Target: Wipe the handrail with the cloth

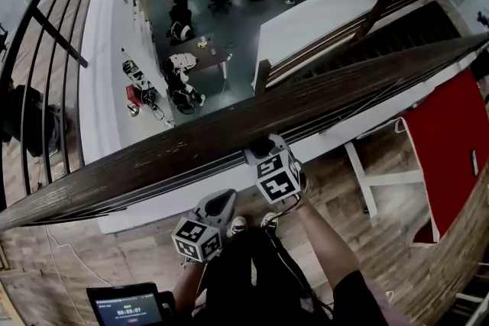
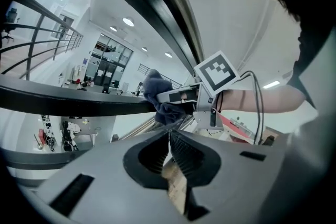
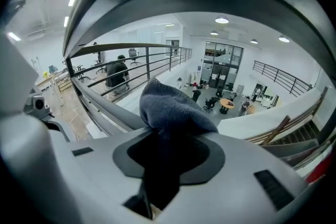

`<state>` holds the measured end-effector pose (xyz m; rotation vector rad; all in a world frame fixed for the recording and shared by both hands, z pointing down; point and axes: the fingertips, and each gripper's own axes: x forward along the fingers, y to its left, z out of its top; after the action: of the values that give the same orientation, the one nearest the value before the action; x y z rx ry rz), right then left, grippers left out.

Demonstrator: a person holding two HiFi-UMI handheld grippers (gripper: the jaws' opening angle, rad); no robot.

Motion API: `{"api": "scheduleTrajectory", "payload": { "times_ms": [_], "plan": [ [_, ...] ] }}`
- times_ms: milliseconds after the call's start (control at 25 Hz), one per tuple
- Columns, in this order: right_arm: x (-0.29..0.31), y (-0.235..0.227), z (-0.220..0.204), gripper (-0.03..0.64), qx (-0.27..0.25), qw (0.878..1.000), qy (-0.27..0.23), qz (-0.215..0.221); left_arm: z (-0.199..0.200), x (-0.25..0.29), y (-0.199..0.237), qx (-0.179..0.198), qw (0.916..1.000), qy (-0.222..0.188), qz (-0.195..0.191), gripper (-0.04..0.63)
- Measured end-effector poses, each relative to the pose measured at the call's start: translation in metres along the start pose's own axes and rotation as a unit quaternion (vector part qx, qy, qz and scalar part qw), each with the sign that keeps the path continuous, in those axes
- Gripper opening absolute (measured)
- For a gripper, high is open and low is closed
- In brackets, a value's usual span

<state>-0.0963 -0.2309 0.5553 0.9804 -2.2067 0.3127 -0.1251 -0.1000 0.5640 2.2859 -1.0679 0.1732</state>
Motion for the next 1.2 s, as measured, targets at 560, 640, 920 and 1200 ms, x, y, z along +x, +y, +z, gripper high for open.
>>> {"api": "scheduleTrajectory", "payload": {
  "times_ms": [560, 640, 920, 1200],
  "plan": [
    [-0.051, -0.176, -0.068, 0.109, 0.010, 0.998, 0.009, -0.056, 0.006, 0.084, -0.078, 0.005, 0.9999, -0.003, -0.009, 0.000],
    [-0.061, -0.206, -0.078, 0.109, 0.018, 0.998, 0.008, -0.063, 0.003, 0.096, -0.090, 0.005, 1.0000, -0.002, -0.004, 0.000],
    [-0.092, -0.314, -0.114, 0.109, 0.047, 0.993, 0.011, -0.110, -0.003, 0.133, -0.114, -0.001, 0.9999, 0.001, 0.015, 0.000],
    [-0.112, -0.386, -0.139, 0.109, 0.052, 0.987, 0.017, -0.151, -0.010, 0.151, -0.128, -0.005, 0.9997, 0.002, 0.025, 0.000]
  ]
}}
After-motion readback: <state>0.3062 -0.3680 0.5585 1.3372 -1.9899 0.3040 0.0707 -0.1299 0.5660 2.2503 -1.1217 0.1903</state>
